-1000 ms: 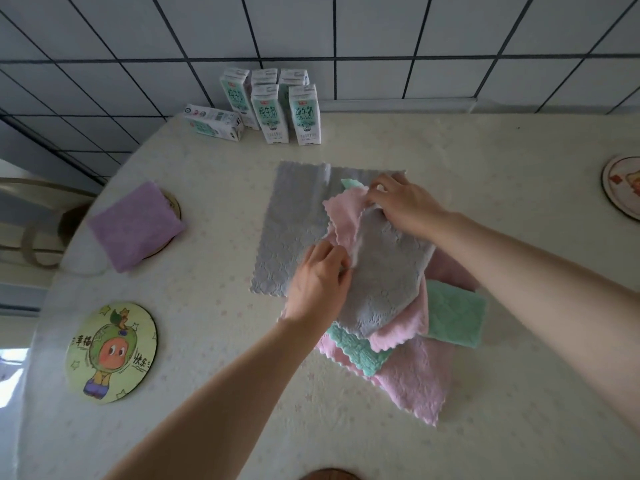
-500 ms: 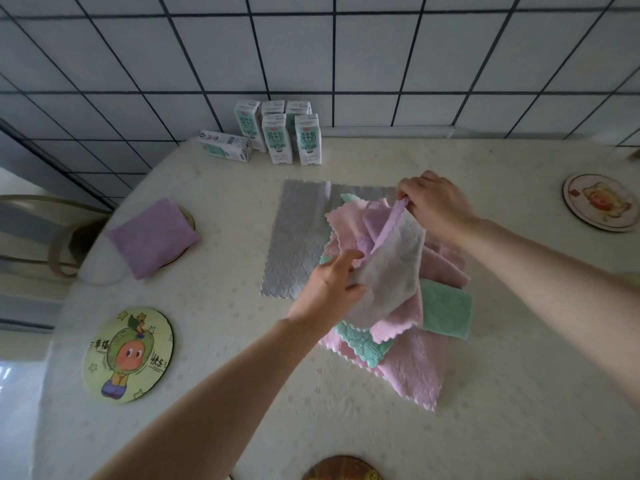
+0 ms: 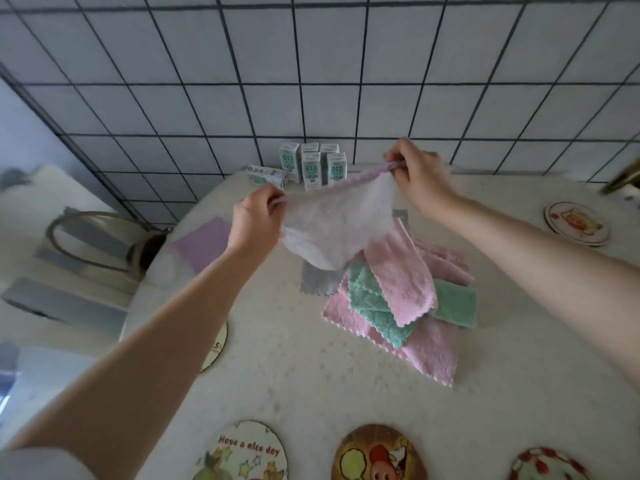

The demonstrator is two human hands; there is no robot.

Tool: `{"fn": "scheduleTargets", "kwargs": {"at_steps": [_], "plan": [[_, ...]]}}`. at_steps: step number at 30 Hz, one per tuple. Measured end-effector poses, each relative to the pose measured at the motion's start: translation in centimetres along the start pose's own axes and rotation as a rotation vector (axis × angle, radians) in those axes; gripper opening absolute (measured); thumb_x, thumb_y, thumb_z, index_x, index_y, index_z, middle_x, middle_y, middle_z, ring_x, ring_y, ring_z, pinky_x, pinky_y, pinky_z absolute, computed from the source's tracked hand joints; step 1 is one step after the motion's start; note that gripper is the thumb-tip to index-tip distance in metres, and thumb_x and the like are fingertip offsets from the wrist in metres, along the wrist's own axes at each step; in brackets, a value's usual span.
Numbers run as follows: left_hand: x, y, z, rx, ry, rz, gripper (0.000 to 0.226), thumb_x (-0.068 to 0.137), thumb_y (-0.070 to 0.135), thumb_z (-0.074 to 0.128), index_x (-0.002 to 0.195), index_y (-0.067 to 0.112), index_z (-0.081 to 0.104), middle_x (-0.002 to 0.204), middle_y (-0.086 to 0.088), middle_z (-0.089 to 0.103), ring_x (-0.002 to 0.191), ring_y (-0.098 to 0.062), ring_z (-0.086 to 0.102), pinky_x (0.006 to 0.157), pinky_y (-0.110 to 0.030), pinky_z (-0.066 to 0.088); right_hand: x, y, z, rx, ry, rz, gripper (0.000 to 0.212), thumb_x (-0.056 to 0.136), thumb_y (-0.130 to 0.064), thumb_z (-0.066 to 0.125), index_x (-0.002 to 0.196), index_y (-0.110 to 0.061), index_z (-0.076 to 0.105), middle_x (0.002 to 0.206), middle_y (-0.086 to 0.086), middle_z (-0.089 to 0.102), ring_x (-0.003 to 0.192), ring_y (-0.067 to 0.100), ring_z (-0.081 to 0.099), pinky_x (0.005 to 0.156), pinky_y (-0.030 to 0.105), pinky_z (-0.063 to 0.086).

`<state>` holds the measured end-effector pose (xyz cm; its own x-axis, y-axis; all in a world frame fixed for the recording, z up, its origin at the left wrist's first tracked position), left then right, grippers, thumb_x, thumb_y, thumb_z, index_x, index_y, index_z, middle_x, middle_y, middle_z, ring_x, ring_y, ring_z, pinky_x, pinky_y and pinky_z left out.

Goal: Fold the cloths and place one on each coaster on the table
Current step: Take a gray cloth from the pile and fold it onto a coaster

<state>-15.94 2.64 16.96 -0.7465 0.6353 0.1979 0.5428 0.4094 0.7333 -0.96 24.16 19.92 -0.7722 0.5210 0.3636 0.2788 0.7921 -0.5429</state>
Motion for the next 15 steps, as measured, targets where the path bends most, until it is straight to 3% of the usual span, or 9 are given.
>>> {"fn": "scheduleTargets", "kwargs": {"at_steps": [5, 8, 11, 13, 15], "plan": [[-1.6, -0.4, -7.2, 0.095, 0.160, 0.114, 0.015, 0.092, 0.012, 0.056, 0.102, 0.008, 0.066, 0.092, 0.002, 0.065, 0.083, -0.012, 0.056, 0.074, -0.018, 0.039, -1.0, -5.1, 1.3, 0.029, 0.006, -0.078, 0.008, 0.093, -0.011, 0.052, 0.099, -0.016, 0.052, 0.103, 0.010, 0.066, 0.091, 0.023, 0.064, 0.080, 0.044, 0.054], [-4.6, -1.7, -9.6, 0.174, 0.190, 0.224, 0.012, 0.091, 0.009, 0.058, 0.099, 0.006, 0.066, 0.089, -0.001, 0.067, 0.078, -0.013, 0.058, 0.071, -0.019, 0.040, -3.4, -7.1, 3.6, 0.098, -0.036, -0.111, 0.007, 0.092, -0.013, 0.054, 0.098, -0.016, 0.053, 0.095, 0.004, 0.066, 0.084, 0.019, 0.065, 0.074, 0.043, 0.056], [-8.8, -4.9, -10.2, 0.229, 0.137, 0.284, 0.019, 0.084, -0.002, 0.059, 0.098, 0.007, 0.067, 0.092, -0.003, 0.069, 0.081, -0.017, 0.061, 0.075, -0.027, 0.048, -7.6, -7.7, 6.4, 0.051, -0.107, -0.093, 0.012, 0.093, -0.023, 0.051, 0.098, -0.034, 0.052, 0.082, -0.006, 0.065, 0.069, 0.016, 0.065, 0.060, 0.043, 0.056], [-11.9, -7.9, -9.5, 0.240, 0.049, 0.245, 0.031, 0.079, -0.008, 0.059, 0.103, 0.009, 0.069, 0.098, -0.002, 0.070, 0.082, -0.017, 0.063, 0.076, -0.024, 0.049, -11.2, -8.0, 7.7, -0.049, -0.117, -0.101, 0.012, 0.093, -0.017, 0.055, 0.099, -0.026, 0.059, 0.077, -0.003, 0.067, 0.060, 0.013, 0.062, 0.060, 0.035, 0.053], [-15.5, -11.1, -8.3, 0.227, -0.048, 0.193, 0.036, 0.079, -0.010, 0.061, 0.108, 0.009, 0.070, 0.104, -0.002, 0.070, 0.084, -0.016, 0.066, 0.078, -0.016, 0.048, -15.3, -7.9, 9.9, 0.016, -0.156, -0.051, 0.011, 0.088, -0.002, 0.058, 0.095, -0.010, 0.063, 0.080, 0.004, 0.069, 0.066, 0.017, 0.063, 0.065, 0.032, 0.049]]}}
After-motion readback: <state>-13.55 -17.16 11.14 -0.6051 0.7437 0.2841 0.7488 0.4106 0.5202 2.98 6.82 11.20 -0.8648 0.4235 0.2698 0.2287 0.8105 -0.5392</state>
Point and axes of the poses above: each hand's wrist, its own x-axis towards the middle knuckle, its own z-axis out of the palm, y = z × x, the point moved 8 cm from there along x, towards the middle knuckle
